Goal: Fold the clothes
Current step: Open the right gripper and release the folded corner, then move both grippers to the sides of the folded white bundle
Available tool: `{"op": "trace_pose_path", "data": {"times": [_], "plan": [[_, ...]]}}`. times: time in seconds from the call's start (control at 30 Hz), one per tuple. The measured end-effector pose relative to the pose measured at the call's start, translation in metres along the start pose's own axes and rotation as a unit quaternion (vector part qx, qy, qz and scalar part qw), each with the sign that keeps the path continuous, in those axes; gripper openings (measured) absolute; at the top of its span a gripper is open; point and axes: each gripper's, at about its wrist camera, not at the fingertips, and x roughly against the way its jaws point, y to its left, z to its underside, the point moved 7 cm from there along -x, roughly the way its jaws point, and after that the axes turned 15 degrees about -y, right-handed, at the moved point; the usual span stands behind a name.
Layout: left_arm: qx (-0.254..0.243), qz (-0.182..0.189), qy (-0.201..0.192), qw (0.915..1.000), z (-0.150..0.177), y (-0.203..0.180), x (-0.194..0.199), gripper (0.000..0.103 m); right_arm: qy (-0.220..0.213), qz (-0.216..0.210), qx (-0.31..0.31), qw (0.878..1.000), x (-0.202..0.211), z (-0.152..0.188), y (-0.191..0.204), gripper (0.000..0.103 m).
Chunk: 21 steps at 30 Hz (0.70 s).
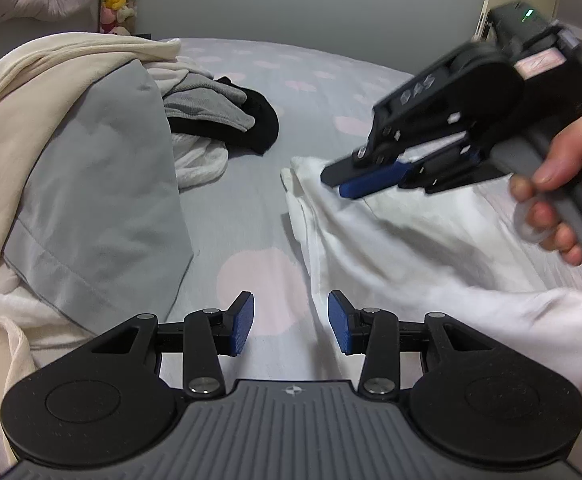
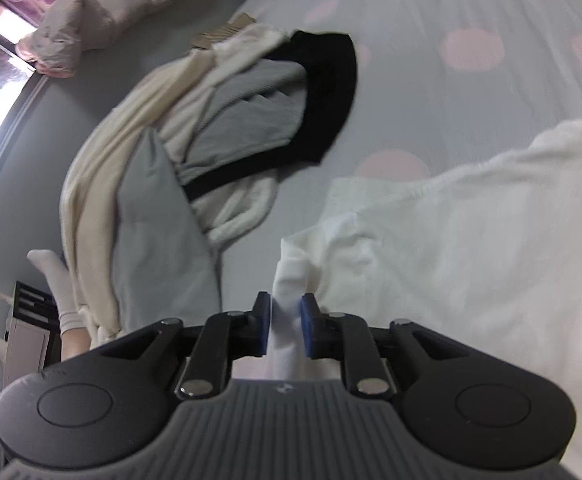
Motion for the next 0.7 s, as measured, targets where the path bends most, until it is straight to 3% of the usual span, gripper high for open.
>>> {"op": "trace_pose_path", "data": {"times": [0.13,0.37,0.7], "plan": [[-0.009,-0.001,0.002,1.0,0.0,-0.008,0.009,0.039,-0.012,-0.026,0.004,1.0,0.024,-0.001,0.009,0.02],[-0.009,-0.02,0.011,0.9997,0.003,-0.009,0.025,0.039,-0.033,-0.053,0.036,0.997,0.084,0.016,0.009,0.031],[0.013,-0.053,0.011,0.9984,0.006,-0.008,0.055,0.04,-0.068,0.001,0.096,0.993,0.158,0.071,-0.03,0.033]]}}
